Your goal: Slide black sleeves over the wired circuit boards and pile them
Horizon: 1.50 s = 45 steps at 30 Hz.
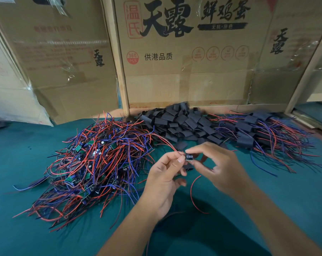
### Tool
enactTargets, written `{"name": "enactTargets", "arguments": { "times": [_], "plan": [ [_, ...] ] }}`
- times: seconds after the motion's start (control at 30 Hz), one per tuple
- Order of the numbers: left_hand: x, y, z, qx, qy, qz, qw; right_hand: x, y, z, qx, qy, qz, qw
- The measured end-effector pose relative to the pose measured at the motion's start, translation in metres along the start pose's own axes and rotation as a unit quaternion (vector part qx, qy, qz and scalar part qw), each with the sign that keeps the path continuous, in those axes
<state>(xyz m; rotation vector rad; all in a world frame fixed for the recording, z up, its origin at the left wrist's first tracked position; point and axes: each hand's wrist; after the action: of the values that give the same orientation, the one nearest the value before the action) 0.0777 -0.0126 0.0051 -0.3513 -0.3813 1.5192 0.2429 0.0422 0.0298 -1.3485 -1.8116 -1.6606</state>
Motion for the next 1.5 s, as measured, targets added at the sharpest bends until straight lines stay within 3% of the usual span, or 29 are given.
{"name": "enactTargets", "arguments": {
  "times": [0.33, 0.47, 0.6, 0.77, 0.93, 1.07, 1.17, 1.27, 1.4, 1.5],
  "plan": [
    [0.004, 0.007, 0.007, -0.016, -0.009, 0.026, 0.999, -0.003, 0.003, 0.01, -0.061, 0.021, -0.026, 0.998],
    [0.006, 0.011, 0.009, -0.022, -0.013, 0.054, 0.998, -0.004, 0.004, 0.009, -0.033, -0.001, -0.043, 0.999],
    [0.007, 0.015, 0.011, -0.004, -0.036, 0.131, 0.991, -0.006, 0.007, 0.009, -0.002, -0.035, -0.086, 0.996],
    [0.006, 0.03, 0.031, 0.001, -0.131, 0.266, 0.955, -0.009, 0.007, 0.014, -0.014, -0.072, -0.227, 0.971],
    [0.006, 0.042, 0.04, -0.008, -0.147, 0.321, 0.936, -0.01, 0.003, 0.012, -0.006, -0.086, -0.229, 0.97],
    [0.001, 0.049, 0.05, 0.084, -0.204, 0.364, 0.905, -0.009, 0.005, 0.014, -0.006, -0.119, -0.309, 0.943],
    [0.002, 0.054, 0.06, 0.303, -0.15, 0.312, 0.888, -0.01, 0.001, 0.016, -0.013, -0.133, -0.344, 0.929],
    [0.007, 0.06, 0.074, 0.521, -0.072, 0.227, 0.82, -0.01, 0.001, 0.018, -0.015, -0.142, -0.356, 0.923],
    [0.012, 0.091, 0.108, 0.684, -0.09, 0.328, 0.646, -0.013, 0.0, 0.018, -0.011, -0.147, -0.384, 0.912],
    [0.019, 0.11, 0.115, 0.779, 0.024, 0.31, 0.545, -0.015, -0.003, 0.018, -0.033, -0.138, -0.381, 0.914]
  ]
}}
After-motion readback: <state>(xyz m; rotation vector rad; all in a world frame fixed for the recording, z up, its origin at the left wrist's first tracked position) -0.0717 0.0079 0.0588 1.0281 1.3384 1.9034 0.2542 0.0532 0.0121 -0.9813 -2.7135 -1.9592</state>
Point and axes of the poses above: each hand's wrist, its own x-axis towards the middle knuckle, its own y-axis out of the back of the hand, z = x × y, and after that the axes turned 6 degrees about y, right-handed
